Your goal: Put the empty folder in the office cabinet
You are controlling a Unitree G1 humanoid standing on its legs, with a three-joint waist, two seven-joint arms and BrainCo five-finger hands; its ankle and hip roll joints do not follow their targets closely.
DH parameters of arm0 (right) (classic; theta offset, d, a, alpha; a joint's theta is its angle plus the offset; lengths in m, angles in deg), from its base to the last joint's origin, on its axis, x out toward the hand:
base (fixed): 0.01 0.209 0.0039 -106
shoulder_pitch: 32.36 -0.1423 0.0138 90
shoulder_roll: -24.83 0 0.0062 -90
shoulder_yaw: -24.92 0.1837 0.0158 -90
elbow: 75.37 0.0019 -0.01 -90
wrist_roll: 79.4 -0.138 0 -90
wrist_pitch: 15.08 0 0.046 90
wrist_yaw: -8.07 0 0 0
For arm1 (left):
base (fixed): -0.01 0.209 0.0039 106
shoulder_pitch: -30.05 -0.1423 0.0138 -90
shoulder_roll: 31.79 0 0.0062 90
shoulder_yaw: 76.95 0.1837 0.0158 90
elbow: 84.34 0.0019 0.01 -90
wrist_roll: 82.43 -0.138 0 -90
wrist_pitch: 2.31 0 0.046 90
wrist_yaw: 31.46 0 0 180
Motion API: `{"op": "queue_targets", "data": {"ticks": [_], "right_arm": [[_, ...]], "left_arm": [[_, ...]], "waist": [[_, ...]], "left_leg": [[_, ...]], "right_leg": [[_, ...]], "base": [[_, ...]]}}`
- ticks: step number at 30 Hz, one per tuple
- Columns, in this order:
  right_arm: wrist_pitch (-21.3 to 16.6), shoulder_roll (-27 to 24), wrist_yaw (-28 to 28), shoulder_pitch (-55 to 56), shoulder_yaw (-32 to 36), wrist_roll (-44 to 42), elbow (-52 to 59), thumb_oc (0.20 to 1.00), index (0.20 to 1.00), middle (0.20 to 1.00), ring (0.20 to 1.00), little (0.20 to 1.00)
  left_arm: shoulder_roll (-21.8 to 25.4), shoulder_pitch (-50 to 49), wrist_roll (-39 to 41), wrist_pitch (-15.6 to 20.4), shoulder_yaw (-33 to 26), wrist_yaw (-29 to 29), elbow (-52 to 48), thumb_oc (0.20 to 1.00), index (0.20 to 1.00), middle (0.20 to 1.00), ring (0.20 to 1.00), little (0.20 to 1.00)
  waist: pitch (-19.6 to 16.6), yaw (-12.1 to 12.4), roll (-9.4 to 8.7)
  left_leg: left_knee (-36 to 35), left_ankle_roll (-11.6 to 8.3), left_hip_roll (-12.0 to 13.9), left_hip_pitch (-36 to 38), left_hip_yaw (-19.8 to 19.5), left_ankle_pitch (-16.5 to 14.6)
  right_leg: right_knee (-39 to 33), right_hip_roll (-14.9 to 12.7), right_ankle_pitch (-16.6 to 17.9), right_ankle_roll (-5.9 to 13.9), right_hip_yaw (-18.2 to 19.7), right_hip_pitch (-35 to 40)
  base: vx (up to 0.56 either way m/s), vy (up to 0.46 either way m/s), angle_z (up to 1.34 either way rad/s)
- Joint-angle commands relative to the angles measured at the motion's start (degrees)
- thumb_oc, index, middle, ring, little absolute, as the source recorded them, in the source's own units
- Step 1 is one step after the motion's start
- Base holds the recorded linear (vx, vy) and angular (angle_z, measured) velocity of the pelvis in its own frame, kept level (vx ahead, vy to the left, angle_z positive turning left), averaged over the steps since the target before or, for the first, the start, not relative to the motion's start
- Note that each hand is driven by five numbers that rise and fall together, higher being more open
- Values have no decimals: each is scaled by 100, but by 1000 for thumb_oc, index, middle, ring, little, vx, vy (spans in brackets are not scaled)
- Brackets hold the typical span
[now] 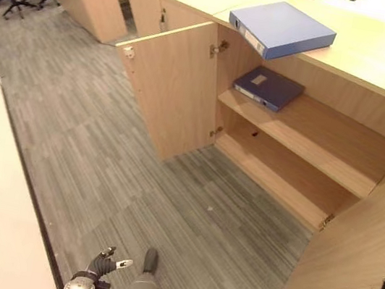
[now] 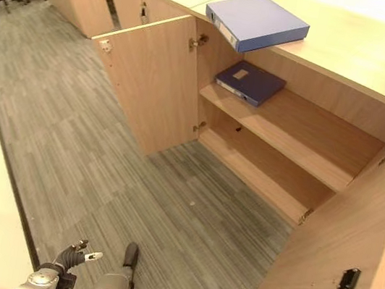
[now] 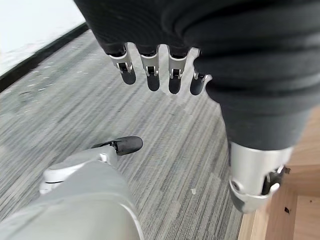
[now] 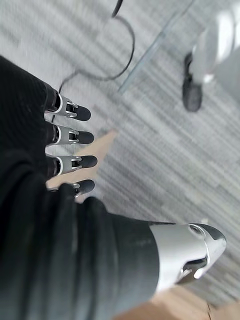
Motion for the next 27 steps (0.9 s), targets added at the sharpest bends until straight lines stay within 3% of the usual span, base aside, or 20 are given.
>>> {"op": "queue_targets", "data": {"ticks": [1,3,7,9,10,11,12,13,14,15,16,17,18,19,20,21,24,25,26,27], "right_arm": [[-131,-53,35,69,115,-330,206,1000,1000,1000,1000,1000],[-117,-10,60,37,45,-297,201,1000,1000,1000,1000,1000],[-105,59,84,14,-15,-284,222,1000,1000,1000,1000,1000],[-93,136,125,59,-15,-245,235,1000,1000,1000,1000,1000],[-93,137,124,60,-16,-245,236,1000,1000,1000,1000,1000],[-108,176,139,80,-12,-244,253,1000,1000,1000,1000,1000],[-115,252,172,143,14,-272,278,1000,1000,1000,1000,1000],[-113,257,171,147,15,-272,281,1000,1000,1000,1000,1000],[-121,307,179,147,6,-289,280,1000,1000,1000,1000,1000],[-120,310,179,149,6,-289,281,1000,1000,1000,1000,1000],[-112,393,191,77,-28,-312,333,1000,1000,1000,1000,1000],[-117,425,189,13,-41,-339,363,1000,1000,1000,1000,1000],[-117,425,188,8,-40,-339,362,1000,1000,1000,1000,1000],[-123,426,175,-89,-70,-344,400,1000,1000,1000,1000,1000],[-145,434,136,-194,-97,-348,494,1000,1000,1000,1000,1000],[-182,444,104,-253,-131,-394,530,1000,1000,1000,1000,1000],[-204,472,87,-277,-127,-430,586,1000,1000,1000,1000,1000],[-238,473,82,-328,-164,-499,644,1000,1000,1000,1000,1000],[-266,475,68,-362,-189,-547,726,1000,1000,1000,1000,1000],[-281,484,49,-346,-201,-532,761,1000,1000,1000,1000,1000]], "left_arm": [[159,62,56,118,60,-60,-204,1000,1000,1000,1000,1000],[164,75,44,122,30,-81,-116,1000,1000,1000,1000,1000],[179,101,33,124,32,-78,-74,1000,1000,1000,1000,1000],[186,95,-61,129,85,-68,31,1000,1000,1000,1000,1000],[188,96,-62,132,85,-68,35,1000,1000,1000,1000,1000],[217,110,-118,140,115,-62,43,1000,1000,1000,1000,1000],[256,147,-192,166,209,-36,2,1000,1000,1000,1000,1000],[260,146,-192,165,211,-36,2,1000,1000,1000,1000,1000],[318,199,-252,190,288,-46,-61,1000,1000,1000,1000,1000],[321,198,-252,190,289,-46,-61,1000,1000,1000,1000,1000],[375,259,-254,169,334,-35,-139,1000,1000,1000,1000,1000],[407,305,-221,152,331,-36,-187,1000,1000,1000,1000,1000],[407,310,-221,151,329,-35,-187,1000,1000,1000,1000,1000],[434,352,-150,147,340,-49,-237,1000,1000,1000,1000,1000],[434,384,48,128,336,-49,-369,1000,1000,1000,1000,1000],[424,386,125,133,321,-57,-426,1000,1000,1000,1000,1000],[379,366,175,126,301,-40,-460,1000,1000,1000,1000,1000],[349,380,178,126,318,-35,-498,1000,1000,1000,1000,1000],[380,391,159,119,280,-9,-593,1000,1000,1000,1000,1000],[379,386,145,117,269,3,-600,1000,1000,1000,1000,1000]], "waist": [[95,286,-113],[36,330,-111],[-63,362,-113],[-202,312,-147],[-210,320,-155],[-257,282,-184],[-318,225,-258],[-334,235,-279],[-417,204,-376],[-433,213,-391],[-459,193,-485],[-408,189,-533],[-417,204,-512],[-327,233,-491],[-220,317,-354],[-175,324,-321],[-180,315,-260],[-118,230,-257],[-43,269,-295],[-47,324,-312]], "left_leg": [[61,134,275,-248,-508,154],[25,76,304,-495,-889,188],[84,26,286,-587,-964,205],[277,-55,307,-593,-1032,191],[287,-52,300,-599,-1021,183],[370,-69,286,-604,-1006,169],[735,-80,172,-714,-749,93],[771,-70,149,-737,-734,68],[1086,-2,-9,-849,-550,-160],[1118,7,-25,-871,-536,-183],[1206,154,-126,-786,-366,-426],[1187,226,-167,-671,-262,-551],[1170,224,-139,-683,-256,-528],[1128,280,-105,-546,-124,-608],[1008,417,-72,-306,145,-695],[919,506,-143,-173,298,-724],[798,611,-247,-50,343,-706],[669,723,-464,163,409,-749],[542,788,-692,321,521,-820],[512,793,-749,394,585,-890]], "right_leg": [[1243,-489,-1108,631,966,-333],[1352,-421,-1307,612,1558,-205],[1306,-501,-1475,663,2000,-31],[1225,-780,-1389,856,2311,-32],[1216,-792,-1387,859,2317,-35],[1146,-912,-1297,939,2393,-47],[1023,-1195,-1024,1111,2456,-91],[1000,-1227,-1021,1120,2460,-94],[990,-1483,-730,1282,2514,-177],[975,-1506,-729,1289,2520,-185],[1258,-1540,-206,1410,2499,-497],[1531,-1518,106,1483,2378,-727],[1510,-1496,139,1486,2397,-749],[1826,-1529,574,1490,2062,-1054],[2376,-1709,665,1335,1023,-1426],[2660,-1636,615,1348,682,-1538],[2868,-1345,516,1342,573,-1675],[2980,-818,253,1263,486,-1964],[2617,-583,38,1307,188,-2079],[2304,-677,-81,1229,-178,-2101]], "base": [[429,100,-71],[453,169,-116],[325,255,-103],[314,439,-65],[227,382,-32],[185,403,-36],[188,407,-49],[268,561,-59],[158,288,-41],[280,469,-35],[187,276,-17],[174,273,-25],[64,185,-48],[47,375,-40],[91,537,-33],[69,441,-6],[88,279,-47],[158,365,-39],[222,397,-24],[206,207,-18]]}}
